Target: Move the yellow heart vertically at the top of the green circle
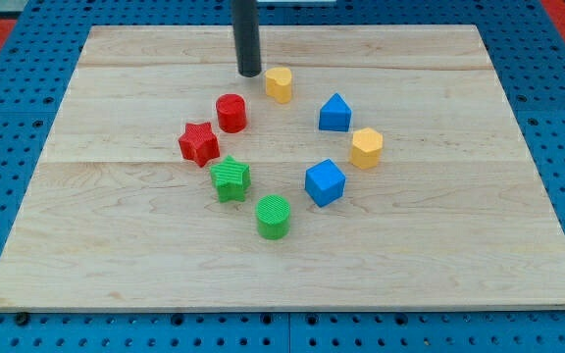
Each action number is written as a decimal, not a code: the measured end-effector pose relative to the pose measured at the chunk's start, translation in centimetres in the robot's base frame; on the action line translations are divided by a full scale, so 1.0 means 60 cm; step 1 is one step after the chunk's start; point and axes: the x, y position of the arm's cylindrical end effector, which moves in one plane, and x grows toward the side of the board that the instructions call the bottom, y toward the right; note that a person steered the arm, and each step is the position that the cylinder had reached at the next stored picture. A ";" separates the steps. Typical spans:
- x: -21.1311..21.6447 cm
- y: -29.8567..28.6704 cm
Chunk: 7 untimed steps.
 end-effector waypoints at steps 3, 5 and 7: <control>-0.006 0.082; 0.018 0.164; 0.025 0.113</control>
